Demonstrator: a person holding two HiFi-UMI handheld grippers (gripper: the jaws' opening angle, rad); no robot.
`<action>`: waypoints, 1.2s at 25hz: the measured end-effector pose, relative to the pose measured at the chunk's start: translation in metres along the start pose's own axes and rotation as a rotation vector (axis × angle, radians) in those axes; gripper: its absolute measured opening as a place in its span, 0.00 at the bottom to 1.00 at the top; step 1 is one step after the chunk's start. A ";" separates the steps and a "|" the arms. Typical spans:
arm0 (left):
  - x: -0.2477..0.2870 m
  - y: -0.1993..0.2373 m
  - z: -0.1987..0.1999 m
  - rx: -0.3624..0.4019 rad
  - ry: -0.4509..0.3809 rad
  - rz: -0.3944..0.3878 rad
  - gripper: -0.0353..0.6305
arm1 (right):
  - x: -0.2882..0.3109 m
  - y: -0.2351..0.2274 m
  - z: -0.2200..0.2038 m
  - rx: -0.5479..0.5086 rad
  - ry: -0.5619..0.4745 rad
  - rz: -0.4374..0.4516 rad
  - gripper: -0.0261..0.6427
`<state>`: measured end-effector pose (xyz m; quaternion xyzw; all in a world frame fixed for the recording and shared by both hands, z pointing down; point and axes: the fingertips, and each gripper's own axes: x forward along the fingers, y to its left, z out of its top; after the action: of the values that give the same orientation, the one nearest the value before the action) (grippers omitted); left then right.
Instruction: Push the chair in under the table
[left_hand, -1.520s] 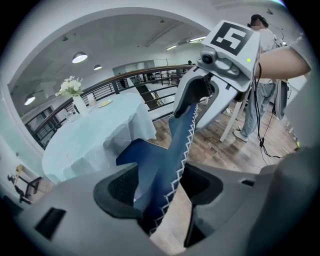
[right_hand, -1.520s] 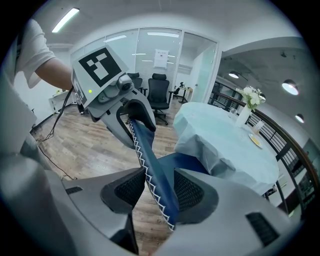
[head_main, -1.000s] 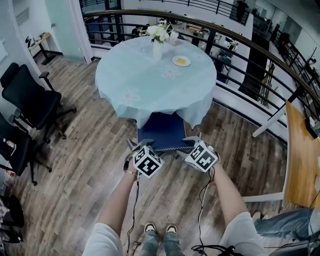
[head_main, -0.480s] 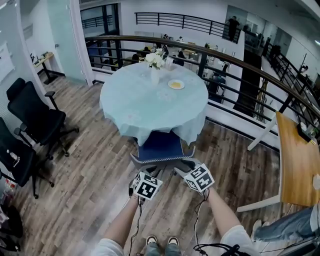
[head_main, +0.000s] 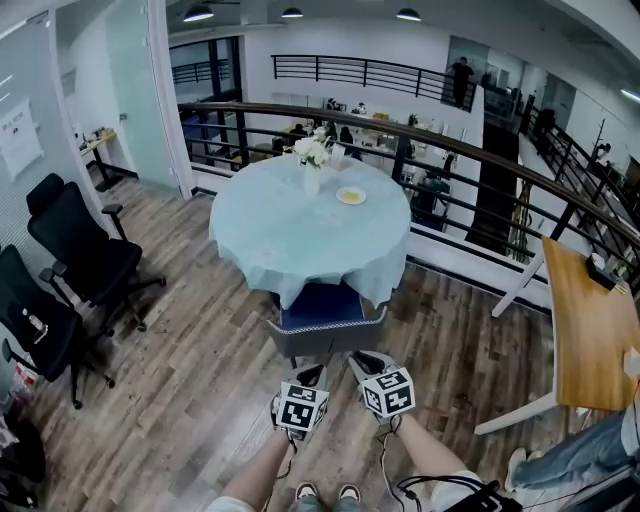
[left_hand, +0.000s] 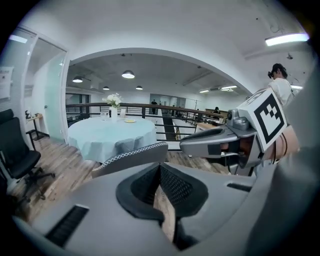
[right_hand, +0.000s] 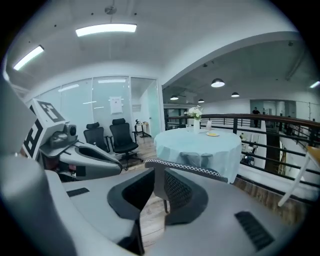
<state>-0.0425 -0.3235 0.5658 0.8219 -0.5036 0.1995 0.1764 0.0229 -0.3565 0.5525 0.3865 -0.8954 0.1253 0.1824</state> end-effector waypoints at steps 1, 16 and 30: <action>-0.006 -0.004 -0.001 0.002 -0.007 0.004 0.06 | -0.005 0.003 -0.001 0.020 -0.003 -0.005 0.14; -0.051 -0.046 -0.018 -0.181 -0.067 0.032 0.06 | -0.061 0.044 -0.016 0.130 -0.062 -0.024 0.12; -0.075 -0.053 -0.015 -0.079 -0.114 0.128 0.06 | -0.091 0.052 -0.018 0.125 -0.095 -0.151 0.10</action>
<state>-0.0284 -0.2371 0.5361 0.7905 -0.5717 0.1433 0.1665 0.0464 -0.2559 0.5263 0.4688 -0.8618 0.1486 0.1243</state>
